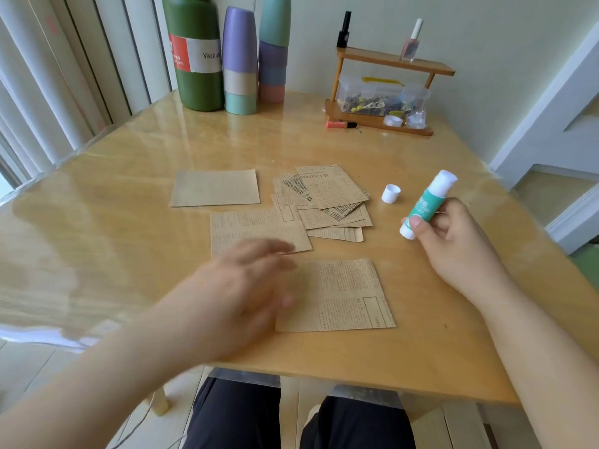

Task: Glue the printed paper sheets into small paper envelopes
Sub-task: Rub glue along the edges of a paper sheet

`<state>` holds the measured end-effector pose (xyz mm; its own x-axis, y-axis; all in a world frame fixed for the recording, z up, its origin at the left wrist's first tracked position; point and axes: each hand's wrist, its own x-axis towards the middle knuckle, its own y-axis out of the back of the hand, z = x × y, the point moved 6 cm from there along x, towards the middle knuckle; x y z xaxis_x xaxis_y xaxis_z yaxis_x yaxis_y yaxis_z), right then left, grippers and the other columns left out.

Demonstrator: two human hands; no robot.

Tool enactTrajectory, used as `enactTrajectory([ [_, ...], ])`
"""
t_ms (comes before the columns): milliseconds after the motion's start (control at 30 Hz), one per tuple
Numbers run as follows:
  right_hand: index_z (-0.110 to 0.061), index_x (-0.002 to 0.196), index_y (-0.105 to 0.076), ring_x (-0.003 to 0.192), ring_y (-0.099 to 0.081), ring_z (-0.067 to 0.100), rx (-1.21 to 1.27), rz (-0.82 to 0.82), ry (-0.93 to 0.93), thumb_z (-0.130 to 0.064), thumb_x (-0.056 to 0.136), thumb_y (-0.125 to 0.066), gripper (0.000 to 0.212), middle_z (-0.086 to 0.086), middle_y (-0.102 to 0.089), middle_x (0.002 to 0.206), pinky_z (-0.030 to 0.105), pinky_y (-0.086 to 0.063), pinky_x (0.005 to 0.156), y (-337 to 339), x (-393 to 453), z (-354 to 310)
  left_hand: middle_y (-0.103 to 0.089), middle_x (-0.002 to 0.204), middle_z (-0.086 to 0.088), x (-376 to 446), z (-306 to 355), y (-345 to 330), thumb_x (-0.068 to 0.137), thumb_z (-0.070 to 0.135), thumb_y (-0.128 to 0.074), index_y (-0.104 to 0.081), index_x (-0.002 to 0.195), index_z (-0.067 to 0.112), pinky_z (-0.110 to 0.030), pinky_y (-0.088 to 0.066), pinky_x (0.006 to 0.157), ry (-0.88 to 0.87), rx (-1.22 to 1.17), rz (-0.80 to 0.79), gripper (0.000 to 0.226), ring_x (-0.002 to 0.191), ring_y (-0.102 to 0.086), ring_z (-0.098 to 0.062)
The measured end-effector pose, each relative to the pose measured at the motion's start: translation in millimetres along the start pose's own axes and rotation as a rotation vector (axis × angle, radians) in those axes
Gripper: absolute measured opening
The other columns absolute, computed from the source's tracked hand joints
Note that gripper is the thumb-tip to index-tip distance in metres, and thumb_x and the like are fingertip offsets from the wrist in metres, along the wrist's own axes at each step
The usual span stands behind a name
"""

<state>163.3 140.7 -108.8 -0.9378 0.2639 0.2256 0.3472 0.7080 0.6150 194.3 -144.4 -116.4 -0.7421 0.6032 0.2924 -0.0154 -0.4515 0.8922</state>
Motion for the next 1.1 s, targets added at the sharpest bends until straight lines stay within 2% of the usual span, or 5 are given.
enactTrajectory([
  [200,-0.041,0.093,-0.064,0.059,-0.050,0.017,0.032,-0.160,0.143,-0.060,0.080,-0.061,0.024,-0.006,-0.060,0.067,0.025,-0.041,0.057,8,-46,-49,-0.058,0.129,0.007,-20,13,-22,0.092,0.040,-0.039,-0.066,0.116,0.017,-0.018,-0.026,0.107,-0.098,-0.039,-0.073,0.043,0.123,-0.047,-0.007],
  [367,-0.026,0.086,-0.075,0.059,-0.052,0.007,0.200,-0.244,0.150,-0.038,0.064,-0.069,0.025,-0.004,-0.070,0.075,0.011,-0.040,0.053,19,-55,-74,-0.059,0.125,0.010,-19,10,-19,0.087,0.041,-0.045,-0.067,0.110,0.021,-0.012,-0.031,0.101,-0.063,-0.096,-0.026,0.037,0.118,-0.050,-0.005],
  [567,-0.015,0.077,-0.063,0.053,-0.038,0.011,-0.092,-0.156,0.221,-0.060,0.070,-0.053,0.047,0.013,-0.053,0.067,0.020,-0.030,0.048,8,-51,-66,-0.060,0.115,0.012,-21,5,-18,0.087,0.040,-0.045,-0.069,0.105,0.022,-0.016,-0.037,0.094,-0.024,-0.081,0.047,0.034,0.111,-0.050,-0.004],
  [900,-0.014,0.072,-0.058,0.050,-0.034,0.008,-0.159,-0.153,0.243,-0.037,0.080,-0.064,0.025,-0.006,-0.042,0.053,0.018,-0.028,0.047,-16,-48,-62,-0.062,0.113,0.013,-22,2,-20,0.086,0.040,-0.047,-0.070,0.100,0.022,-0.017,-0.036,0.097,-0.019,-0.124,0.085,0.033,0.113,-0.052,-0.003],
  [1100,-0.013,0.075,-0.056,0.053,-0.037,0.012,-0.120,-0.117,0.272,-0.030,0.084,-0.066,0.022,0.005,-0.049,0.059,0.022,-0.031,0.051,-24,-36,-59,-0.061,0.114,0.013,-23,2,-22,0.086,0.040,-0.047,-0.069,0.100,0.023,-0.025,-0.040,0.094,-0.013,-0.102,0.084,0.031,0.114,-0.053,-0.006],
])
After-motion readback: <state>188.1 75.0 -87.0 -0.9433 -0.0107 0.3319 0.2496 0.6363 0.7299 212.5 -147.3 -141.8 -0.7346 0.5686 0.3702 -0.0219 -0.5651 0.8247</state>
